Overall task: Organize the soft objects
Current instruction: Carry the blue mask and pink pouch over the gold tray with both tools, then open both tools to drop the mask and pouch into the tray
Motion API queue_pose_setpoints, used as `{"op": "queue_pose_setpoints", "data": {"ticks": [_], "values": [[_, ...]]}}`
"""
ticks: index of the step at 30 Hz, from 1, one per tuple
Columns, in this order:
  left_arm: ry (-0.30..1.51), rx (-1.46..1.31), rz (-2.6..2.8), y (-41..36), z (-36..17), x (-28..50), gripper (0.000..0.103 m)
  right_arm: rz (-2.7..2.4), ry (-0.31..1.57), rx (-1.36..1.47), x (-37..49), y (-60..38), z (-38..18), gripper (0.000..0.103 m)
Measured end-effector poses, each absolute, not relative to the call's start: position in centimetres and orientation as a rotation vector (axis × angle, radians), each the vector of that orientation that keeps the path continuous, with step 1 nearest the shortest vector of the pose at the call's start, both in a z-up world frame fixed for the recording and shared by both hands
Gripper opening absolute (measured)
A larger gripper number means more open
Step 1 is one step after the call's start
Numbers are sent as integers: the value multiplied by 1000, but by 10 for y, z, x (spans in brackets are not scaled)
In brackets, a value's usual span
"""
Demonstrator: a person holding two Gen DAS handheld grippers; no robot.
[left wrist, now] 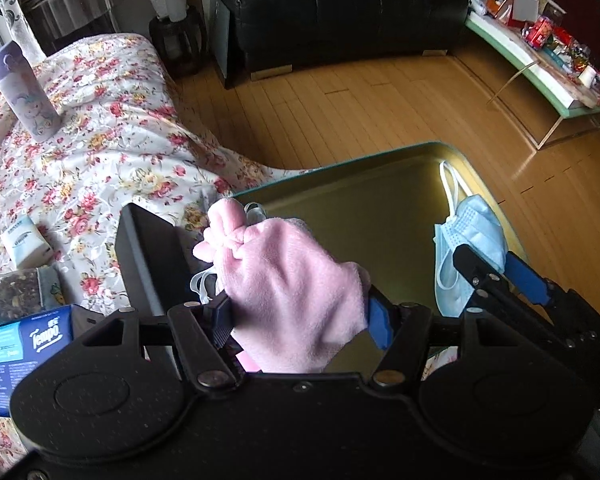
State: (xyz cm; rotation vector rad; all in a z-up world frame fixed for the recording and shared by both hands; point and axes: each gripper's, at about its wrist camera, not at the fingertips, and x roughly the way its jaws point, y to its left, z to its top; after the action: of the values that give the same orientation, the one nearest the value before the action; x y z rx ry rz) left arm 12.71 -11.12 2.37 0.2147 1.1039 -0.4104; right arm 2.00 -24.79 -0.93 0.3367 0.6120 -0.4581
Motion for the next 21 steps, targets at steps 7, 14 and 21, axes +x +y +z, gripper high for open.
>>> {"op": "queue_pose_setpoints", "data": {"ticks": [7,14,21], "values": [[1122,229,-373,-117,15,132,60,-469,578,394,15,-255,-7,85],[1135,249,-339,-122,4,137,64,-464,568,424,14,-257,-7,85],[1134,276,-307,-125,-1,135,69,-457,563,445,13,-261,-8,86]]}}
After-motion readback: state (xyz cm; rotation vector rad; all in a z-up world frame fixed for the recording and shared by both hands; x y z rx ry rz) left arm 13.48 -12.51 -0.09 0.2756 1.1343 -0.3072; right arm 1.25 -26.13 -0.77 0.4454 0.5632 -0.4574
